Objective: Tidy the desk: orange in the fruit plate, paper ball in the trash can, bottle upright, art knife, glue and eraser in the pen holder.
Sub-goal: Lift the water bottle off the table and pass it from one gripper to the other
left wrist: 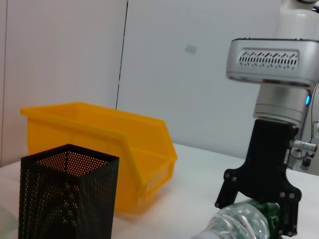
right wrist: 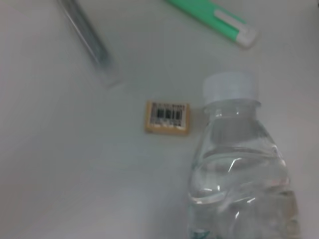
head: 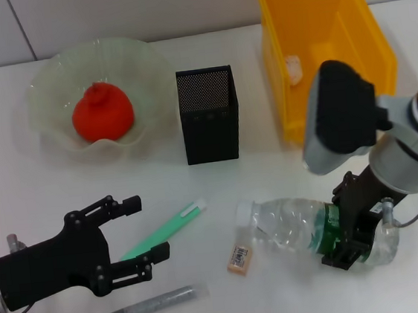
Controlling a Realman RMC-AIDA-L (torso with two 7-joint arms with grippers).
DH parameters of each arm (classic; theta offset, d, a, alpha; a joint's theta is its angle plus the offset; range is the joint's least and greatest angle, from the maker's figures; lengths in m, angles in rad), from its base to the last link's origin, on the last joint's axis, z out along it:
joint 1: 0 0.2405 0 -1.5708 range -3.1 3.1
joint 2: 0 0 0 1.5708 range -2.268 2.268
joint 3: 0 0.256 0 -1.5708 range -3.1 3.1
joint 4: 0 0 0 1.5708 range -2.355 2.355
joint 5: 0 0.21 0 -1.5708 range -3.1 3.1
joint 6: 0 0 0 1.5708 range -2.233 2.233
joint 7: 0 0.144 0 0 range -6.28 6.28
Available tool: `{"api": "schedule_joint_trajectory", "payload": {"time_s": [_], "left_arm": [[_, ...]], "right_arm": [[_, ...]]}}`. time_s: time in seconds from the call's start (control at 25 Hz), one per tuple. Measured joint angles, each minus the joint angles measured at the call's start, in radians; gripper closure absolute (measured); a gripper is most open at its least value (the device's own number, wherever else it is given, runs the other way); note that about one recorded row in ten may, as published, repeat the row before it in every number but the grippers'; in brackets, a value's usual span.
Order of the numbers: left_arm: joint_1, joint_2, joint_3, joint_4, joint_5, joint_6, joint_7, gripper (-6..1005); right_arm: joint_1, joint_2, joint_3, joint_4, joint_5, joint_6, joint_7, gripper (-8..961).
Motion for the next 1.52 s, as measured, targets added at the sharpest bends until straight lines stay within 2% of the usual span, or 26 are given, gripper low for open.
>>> {"api": "schedule_joint_trajectory", "payload": {"time_s": [0.2, 0.28, 0.32, 0.36, 0.48, 0.52, 0.56, 0.6, 0.68, 0.72, 0.76, 0.8, 0.84, 0.92, 0.96, 1.0, 1.04, 1.12, 1.2, 1.32, 1.36, 1.52], "left_arm": [[0.000, -0.004, -0.020, 0.002, -0.001, 0.002, 0.001, 137], [0.000, -0.008, -0.069, -0.004, -0.003, 0.018, 0.003, 137], [0.000, -0.008, -0.069, -0.004, -0.003, 0.018, 0.003, 137], [0.000, -0.009, -0.085, -0.006, -0.004, 0.027, 0.003, 137], [0.000, -0.011, -0.099, -0.011, -0.009, 0.037, 0.003, 137], [-0.001, -0.011, -0.129, -0.059, -0.072, 0.080, 0.003, 137], [-0.001, -0.011, -0.129, -0.059, -0.072, 0.080, 0.003, 137], [-0.001, -0.010, -0.133, -0.076, -0.095, 0.093, 0.003, 137], [-0.002, -0.009, -0.138, -0.103, -0.135, 0.113, 0.003, 137], [-0.002, -0.009, -0.138, -0.103, -0.135, 0.113, 0.003, 137], [-0.002, -0.009, -0.138, -0.103, -0.135, 0.113, 0.003, 137], [-0.008, -0.010, -0.143, -0.183, -0.240, 0.179, -0.006, 137], [-0.020, -0.011, -0.143, -0.220, -0.268, 0.218, -0.010, 137], [-0.020, -0.011, -0.143, -0.220, -0.268, 0.218, -0.010, 137], [-0.020, -0.011, -0.143, -0.220, -0.268, 0.218, -0.010, 137], [-0.046, -0.013, -0.137, -0.278, -0.304, 0.285, -0.005, 137], [-0.046, -0.013, -0.137, -0.278, -0.304, 0.285, -0.005, 137], [-0.080, -0.015, -0.130, -0.313, -0.306, 0.320, 0.001, 137], [-0.105, -0.017, -0.108, -0.327, -0.304, 0.320, 0.015, 137], [-0.121, -0.017, -0.077, -0.329, -0.304, 0.320, 0.042, 137], [-0.136, -0.017, -0.042, -0.330, -0.306, 0.324, 0.070, 137], [-0.147, -0.019, -0.030, -0.331, -0.309, 0.326, 0.073, 137]], "right_arm": [[-0.050, 0.000, 0.080, -0.022, 0.061, -0.002, -0.054, 184], [-0.118, 0.000, 0.165, -0.056, 0.146, 0.000, -0.133, 185], [-0.118, 0.000, 0.165, -0.056, 0.146, 0.000, -0.133, 185], [-0.160, 0.001, 0.209, -0.071, 0.214, 0.004, -0.187, 185], [-0.183, 0.002, 0.234, -0.076, 0.256, 0.006, -0.219, 185], [-0.232, 0.002, 0.286, -0.072, 0.362, 0.009, -0.312, 185], [-0.232, 0.002, 0.286, -0.072, 0.362, 0.009, -0.312, 185], [-0.277, 0.003, 0.337, -0.048, 0.465, 0.018, -0.413, 185], [-0.297, 0.003, 0.365, -0.027, 0.519, 0.024, -0.464, 185], [-0.314, 0.003, 0.418, 0.039, 0.630, 0.024, -0.562, 185], [-0.314, 0.003, 0.418, 0.039, 0.630, 0.024, -0.562, 185], [-0.319, 0.003, 0.448, 0.081, 0.690, 0.018, -0.605, 185], [-0.321, 0.001, 0.494, 0.159, 0.777, -0.008, -0.692, 185], [-0.321, 0.002, 0.526, 0.219, 0.826, -0.028, -0.770, 185], [-0.321, 0.002, 0.526, 0.219, 0.826, -0.028, -0.770, 185], [-0.319, 0.004, 0.535, 0.272, 0.869, -0.044, -0.843, 185], [-0.319, 0.004, 0.535, 0.272, 0.869, -0.044, -0.843, 185], [-0.304, 0.004, 0.516, 0.379, 0.938, -0.070, -0.953, 185], [-0.295, 0.004, 0.512, 0.409, 0.949, -0.076, -0.981, 185], [-0.246, 0.004, 0.508, 0.529, 0.972, -0.083, -1.059, 185], [-0.222, 0.004, 0.508, 0.582, 0.991, -0.089, -1.100, 185], [-0.186, 0.004, 0.507, 0.646, 1.006, -0.094, -1.132, 185]]}}
